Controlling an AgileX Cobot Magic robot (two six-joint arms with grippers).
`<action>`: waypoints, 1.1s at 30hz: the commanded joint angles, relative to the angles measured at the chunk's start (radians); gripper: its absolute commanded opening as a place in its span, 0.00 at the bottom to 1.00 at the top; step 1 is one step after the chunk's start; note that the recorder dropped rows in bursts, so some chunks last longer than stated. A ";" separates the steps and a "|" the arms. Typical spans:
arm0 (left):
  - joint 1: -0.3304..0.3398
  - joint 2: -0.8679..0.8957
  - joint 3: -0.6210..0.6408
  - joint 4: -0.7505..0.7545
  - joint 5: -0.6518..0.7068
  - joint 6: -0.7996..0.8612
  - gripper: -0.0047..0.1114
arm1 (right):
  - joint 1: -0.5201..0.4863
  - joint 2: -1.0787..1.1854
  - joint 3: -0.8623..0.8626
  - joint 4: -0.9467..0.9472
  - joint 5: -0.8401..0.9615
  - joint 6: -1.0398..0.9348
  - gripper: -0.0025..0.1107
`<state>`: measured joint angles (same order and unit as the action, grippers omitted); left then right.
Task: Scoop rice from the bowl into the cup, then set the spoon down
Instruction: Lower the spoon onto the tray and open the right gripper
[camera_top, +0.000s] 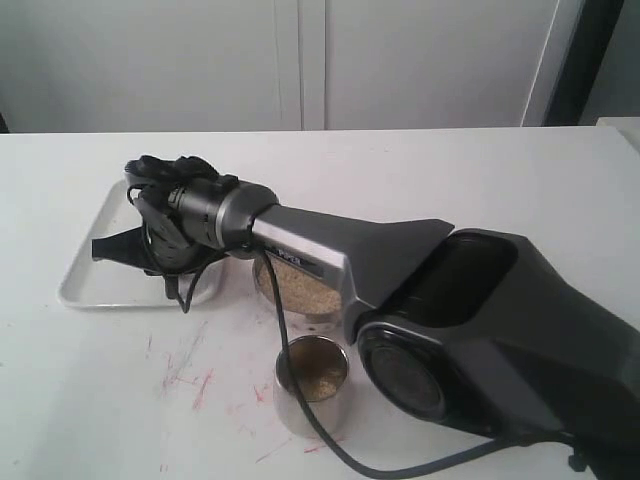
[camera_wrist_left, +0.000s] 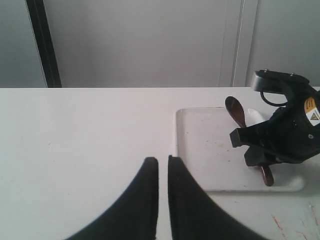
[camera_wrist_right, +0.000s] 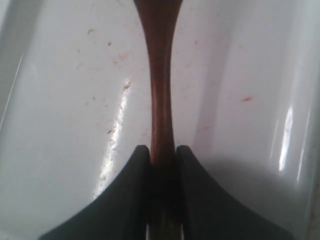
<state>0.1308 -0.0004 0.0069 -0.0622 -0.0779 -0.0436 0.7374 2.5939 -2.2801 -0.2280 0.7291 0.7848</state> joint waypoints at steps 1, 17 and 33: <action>-0.004 0.000 -0.007 -0.005 -0.004 -0.005 0.16 | -0.010 0.007 -0.003 -0.009 -0.003 -0.003 0.18; -0.004 0.000 -0.007 -0.005 -0.004 -0.005 0.16 | -0.010 -0.009 -0.003 -0.009 -0.020 -0.003 0.31; -0.004 0.000 -0.007 -0.005 -0.004 -0.005 0.16 | -0.008 -0.121 -0.003 0.013 0.009 -0.161 0.31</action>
<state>0.1308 -0.0004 0.0069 -0.0622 -0.0779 -0.0436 0.7374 2.5016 -2.2801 -0.2110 0.7086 0.7117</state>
